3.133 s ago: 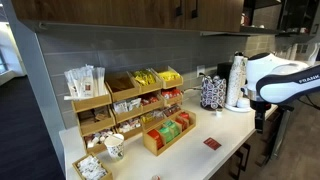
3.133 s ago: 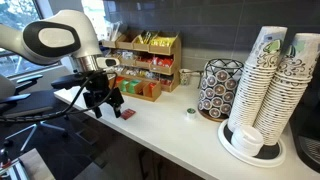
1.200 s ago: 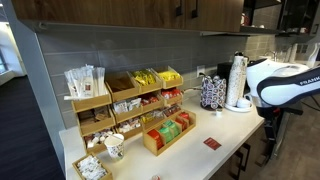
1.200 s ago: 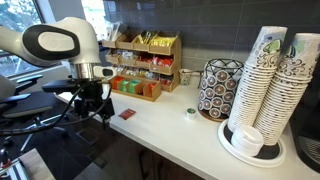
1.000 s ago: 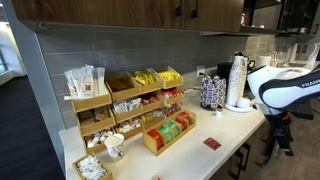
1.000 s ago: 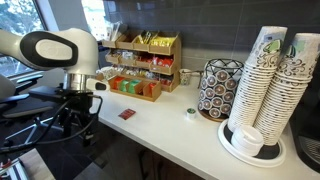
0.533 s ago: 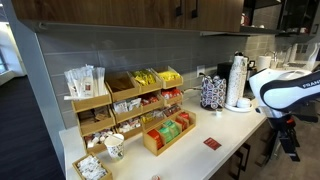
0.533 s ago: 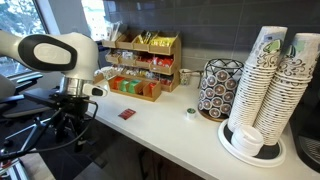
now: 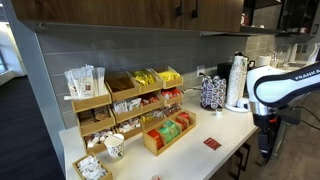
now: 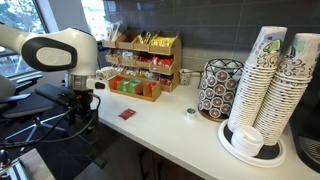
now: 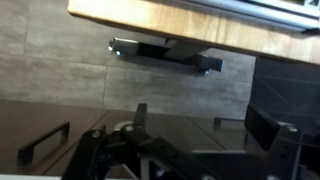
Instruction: Put the red sachet on the right side of the wooden stand at the front of the counter
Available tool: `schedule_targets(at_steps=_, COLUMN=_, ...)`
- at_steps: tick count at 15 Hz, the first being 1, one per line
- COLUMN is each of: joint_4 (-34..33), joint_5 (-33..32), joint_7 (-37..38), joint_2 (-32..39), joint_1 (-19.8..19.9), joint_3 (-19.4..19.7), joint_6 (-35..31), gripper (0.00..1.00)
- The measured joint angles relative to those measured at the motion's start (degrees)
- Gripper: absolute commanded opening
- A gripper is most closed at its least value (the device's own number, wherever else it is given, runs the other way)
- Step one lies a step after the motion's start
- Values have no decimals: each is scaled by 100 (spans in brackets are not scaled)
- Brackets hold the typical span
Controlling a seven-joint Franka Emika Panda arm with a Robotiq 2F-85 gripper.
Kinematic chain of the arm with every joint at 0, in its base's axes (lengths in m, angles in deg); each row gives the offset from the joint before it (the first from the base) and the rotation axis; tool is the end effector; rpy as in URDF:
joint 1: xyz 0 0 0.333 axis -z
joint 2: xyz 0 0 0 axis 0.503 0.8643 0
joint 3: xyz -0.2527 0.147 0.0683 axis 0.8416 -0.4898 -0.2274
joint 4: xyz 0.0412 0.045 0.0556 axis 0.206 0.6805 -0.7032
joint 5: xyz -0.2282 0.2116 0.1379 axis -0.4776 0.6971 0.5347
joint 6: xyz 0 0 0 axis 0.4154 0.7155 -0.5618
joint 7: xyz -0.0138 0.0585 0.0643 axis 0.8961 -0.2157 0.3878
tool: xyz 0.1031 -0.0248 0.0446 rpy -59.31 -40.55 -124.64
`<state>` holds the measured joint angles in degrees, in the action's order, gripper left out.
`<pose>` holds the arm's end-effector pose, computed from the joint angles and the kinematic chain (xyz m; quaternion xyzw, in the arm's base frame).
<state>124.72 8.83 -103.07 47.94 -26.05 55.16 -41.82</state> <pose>0.2879 -0.0722 0.3723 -0.9850 -0.1016 0.1360 0.0315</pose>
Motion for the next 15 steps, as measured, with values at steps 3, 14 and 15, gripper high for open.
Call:
schedule_targets(at_steps=3, joint_4=-13, joint_5=826, joint_7=13, joint_2=225, joint_1=-364, joint_3=-15, joint_6=-1213, gripper=100)
schedule_targets(at_steps=14, joint_4=-36, joint_5=1167, joint_7=-75, joint_2=433, joint_1=-508, joint_3=-9, joint_6=-1968, gripper=100)
schedule_targets(at_steps=15, joint_4=-38, joint_5=1336, joint_7=-201, joint_2=491, joint_1=-553, joint_3=33, joint_6=-2206, gripper=100)
